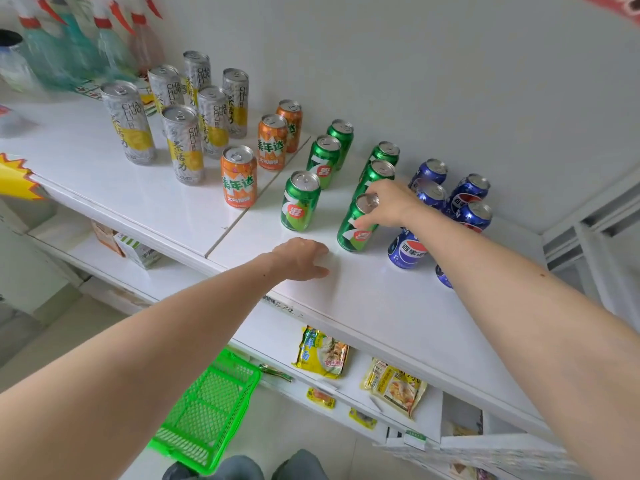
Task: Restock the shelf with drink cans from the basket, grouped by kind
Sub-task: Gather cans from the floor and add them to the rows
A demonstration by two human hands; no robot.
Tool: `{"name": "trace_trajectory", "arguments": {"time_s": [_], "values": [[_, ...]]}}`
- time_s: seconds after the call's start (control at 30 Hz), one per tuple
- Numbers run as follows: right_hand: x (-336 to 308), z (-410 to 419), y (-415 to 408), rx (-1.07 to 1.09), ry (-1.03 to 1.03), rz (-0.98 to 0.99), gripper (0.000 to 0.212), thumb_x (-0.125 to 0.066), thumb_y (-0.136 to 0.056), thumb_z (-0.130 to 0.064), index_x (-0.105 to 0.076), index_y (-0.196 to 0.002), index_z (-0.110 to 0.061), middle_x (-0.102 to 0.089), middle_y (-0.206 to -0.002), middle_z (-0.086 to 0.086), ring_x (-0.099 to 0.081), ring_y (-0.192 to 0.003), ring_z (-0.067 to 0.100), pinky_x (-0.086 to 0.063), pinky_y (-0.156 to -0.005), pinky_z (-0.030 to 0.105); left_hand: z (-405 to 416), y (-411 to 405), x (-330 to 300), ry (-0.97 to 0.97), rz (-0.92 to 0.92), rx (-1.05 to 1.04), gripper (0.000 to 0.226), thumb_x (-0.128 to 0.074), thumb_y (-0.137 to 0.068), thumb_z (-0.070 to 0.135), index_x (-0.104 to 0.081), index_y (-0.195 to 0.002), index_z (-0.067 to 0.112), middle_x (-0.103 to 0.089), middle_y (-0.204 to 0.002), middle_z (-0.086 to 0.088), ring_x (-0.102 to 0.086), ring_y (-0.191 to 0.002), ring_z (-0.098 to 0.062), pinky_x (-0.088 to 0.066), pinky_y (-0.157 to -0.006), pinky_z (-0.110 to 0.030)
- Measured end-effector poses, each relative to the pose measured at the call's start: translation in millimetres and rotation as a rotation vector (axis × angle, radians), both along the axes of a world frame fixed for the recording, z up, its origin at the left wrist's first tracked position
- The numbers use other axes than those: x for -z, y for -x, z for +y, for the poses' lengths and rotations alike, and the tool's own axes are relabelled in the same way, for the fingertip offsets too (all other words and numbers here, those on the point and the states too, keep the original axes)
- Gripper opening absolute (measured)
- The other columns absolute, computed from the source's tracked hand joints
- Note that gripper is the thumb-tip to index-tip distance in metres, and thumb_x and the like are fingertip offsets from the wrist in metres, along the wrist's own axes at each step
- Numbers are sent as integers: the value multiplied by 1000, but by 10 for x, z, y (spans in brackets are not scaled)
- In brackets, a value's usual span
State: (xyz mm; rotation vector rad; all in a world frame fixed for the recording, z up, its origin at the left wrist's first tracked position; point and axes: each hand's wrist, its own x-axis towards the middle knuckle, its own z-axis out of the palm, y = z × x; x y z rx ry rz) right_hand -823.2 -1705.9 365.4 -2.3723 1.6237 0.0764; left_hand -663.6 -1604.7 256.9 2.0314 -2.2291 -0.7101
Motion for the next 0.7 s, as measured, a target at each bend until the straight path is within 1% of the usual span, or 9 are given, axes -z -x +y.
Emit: {"name": "trace_trajectory", "arguments": {"time_s": [0.1,0.17,0.27,0.33,0.4,0.47,0.53,0.6,0.7], "values": [[2,67,4,-3,10,11,59,-86,-66,-42,-63,-111,-10,-64,-108,11,-61,-95,31,-54,-84,41,8,25,-21,-18,-8,1,64,-56,-90,48,-38,-145,22,-48,-143,-2,-44,-130,-26,-38,-107,-37],[-1,119,-3,-4,25,13,62,-85,-67,-43,-62,-115,-10,-64,-112,12,-62,-98,32,-54,-87,44,14,38,-45,-25,-18,10,65,-56,-90,48,-36,-146,21,-46,-144,-3,-43,-131,-26,-37,-107,-37],[-46,152,41,-9,-4,16,79,-80,-67,-55,-54,-129,-13,-59,-127,11,-58,-111,32,-51,-93,43,26,40,-77,-57,-22,26,69,-56,-90,49,-32,-148,19,-42,-148,-4,-38,-135,-26,-35,-109,-36],[-156,121,173,24,-12,-24,87,-77,-63,-65,-52,-131,-17,-59,-132,8,-57,-116,29,-49,-96,41,35,45,-88,-48,-14,45,68,-56,-90,48,-33,-147,19,-41,-148,-4,-39,-135,-26,-35,-109,-37],[-270,67,405,83,-10,-30,82,-77,-68,-62,-53,-130,-13,-60,-130,8,-58,-117,29,-49,-97,43,42,67,-90,1,16,60,64,-58,-90,46,-38,-144,19,-44,-146,-4,-41,-133,-25,-37,-108,-38],[-324,33,648,147,-2,18,78,-79,-69,-58,-58,-124,-7,-64,-124,11,-60,-111,30,-50,-96,45,57,135,-94,52,49,70,58,-58,-90,46,-44,-140,21,-49,-141,-3,-45,-129,-25,-39,-105,-37],[-284,44,811,166,22,61,73,-83,-65,-53,-60,-119,-10,-66,-117,10,-62,-104,29,-52,-92,44,72,253,-113,68,68,101,55,-57,-90,46,-46,-139,22,-53,-138,-4,-48,-126,-26,-40,-104,-36],[-181,56,899,146,19,77,72,-84,-65,-47,-58,-125,-16,-63,-120,8,-59,-106,29,-51,-89,39,91,403,-127,59,68,149,55,-57,-91,45,-46,-140,20,-52,-139,-5,-47,-127,-27,-38,-104,-34],[-67,46,927,92,4,88,66,-80,-74,-38,-54,-132,-19,-57,-125,10,-55,-107,29,-45,-80,33,99,617,-145,17,54,196,59,-54,-93,45,-41,-144,18,-47,-144,-5,-43,-131,-26,-34,-106,-33]]}}
